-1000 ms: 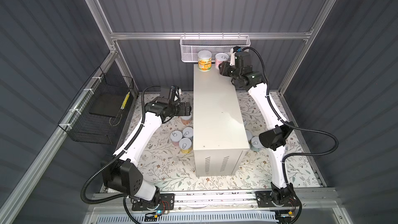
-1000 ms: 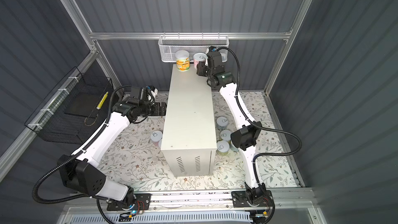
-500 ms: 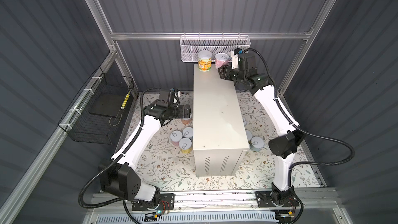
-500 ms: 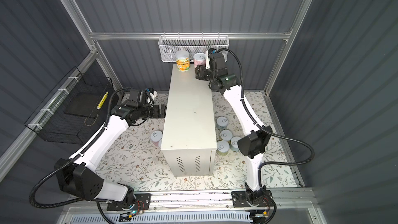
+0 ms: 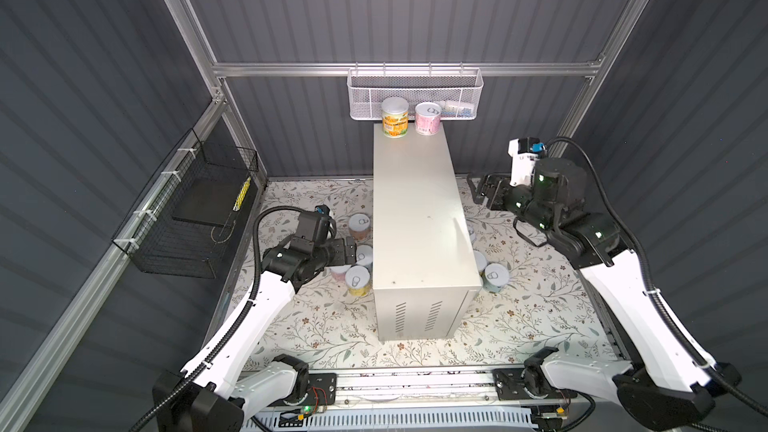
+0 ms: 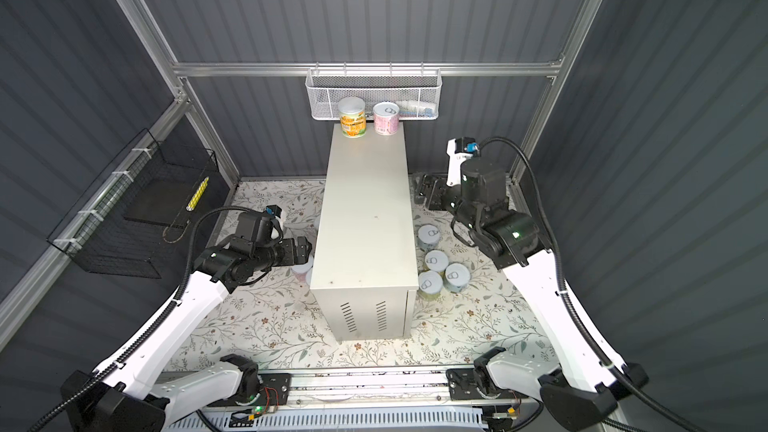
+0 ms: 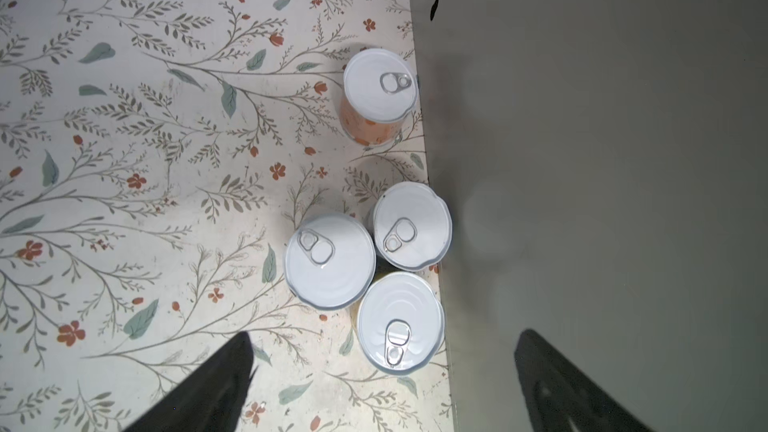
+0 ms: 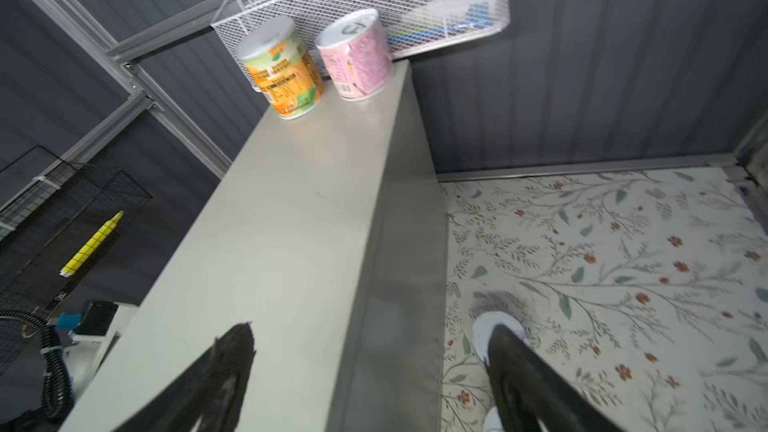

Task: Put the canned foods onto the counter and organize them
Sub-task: 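Open the right gripper and withdraw it from the pink can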

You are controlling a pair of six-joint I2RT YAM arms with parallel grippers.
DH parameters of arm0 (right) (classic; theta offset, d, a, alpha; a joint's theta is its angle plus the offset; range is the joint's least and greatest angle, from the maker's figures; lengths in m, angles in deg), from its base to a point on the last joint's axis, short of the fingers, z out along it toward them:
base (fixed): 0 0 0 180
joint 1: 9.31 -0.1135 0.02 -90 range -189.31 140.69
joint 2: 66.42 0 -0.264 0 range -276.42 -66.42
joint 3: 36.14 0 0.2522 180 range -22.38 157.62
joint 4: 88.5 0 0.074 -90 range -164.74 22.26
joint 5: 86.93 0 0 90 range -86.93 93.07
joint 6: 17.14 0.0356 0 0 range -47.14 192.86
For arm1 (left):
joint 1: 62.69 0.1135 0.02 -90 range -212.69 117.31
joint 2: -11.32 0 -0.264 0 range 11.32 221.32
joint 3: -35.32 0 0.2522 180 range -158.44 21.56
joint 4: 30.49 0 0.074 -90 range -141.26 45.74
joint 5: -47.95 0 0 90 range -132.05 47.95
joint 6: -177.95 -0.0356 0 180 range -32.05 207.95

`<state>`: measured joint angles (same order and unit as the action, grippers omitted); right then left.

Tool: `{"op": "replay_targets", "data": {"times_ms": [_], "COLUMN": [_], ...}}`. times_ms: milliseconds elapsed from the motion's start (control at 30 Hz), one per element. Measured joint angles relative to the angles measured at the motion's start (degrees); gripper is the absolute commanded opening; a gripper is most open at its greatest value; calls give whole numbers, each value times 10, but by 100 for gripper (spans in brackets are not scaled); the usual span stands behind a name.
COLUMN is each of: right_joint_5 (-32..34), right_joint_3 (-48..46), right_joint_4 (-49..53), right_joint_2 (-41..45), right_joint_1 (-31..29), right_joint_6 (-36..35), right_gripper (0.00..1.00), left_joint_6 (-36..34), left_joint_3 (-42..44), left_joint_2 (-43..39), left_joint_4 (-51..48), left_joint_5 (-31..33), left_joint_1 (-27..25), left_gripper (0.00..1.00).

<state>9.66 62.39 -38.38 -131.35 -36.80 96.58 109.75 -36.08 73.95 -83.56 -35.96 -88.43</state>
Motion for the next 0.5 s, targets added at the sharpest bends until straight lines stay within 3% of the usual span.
{"op": "replay_targets", "data": {"times_ms": [133, 267, 500], "right_joint_5": [33, 46, 17], "right_joint_3": [-85, -183, -317], "right_joint_4": [53, 98, 141], "right_joint_2": [68, 128, 146], "right_joint_1": [0, 0, 0], "right_joint_6": [22, 56, 124], "right_gripper": [96, 95, 96], "left_joint_6": [45, 79, 123], "left_joint_3": [57, 103, 143], "left_joint_2": [-31, -49, -38], "left_joint_4": [-1, 0, 43], "left_joint_5": [19, 28, 38], "left_joint_1": [-40, -45, -71], "left_gripper": [99, 98, 98]}}
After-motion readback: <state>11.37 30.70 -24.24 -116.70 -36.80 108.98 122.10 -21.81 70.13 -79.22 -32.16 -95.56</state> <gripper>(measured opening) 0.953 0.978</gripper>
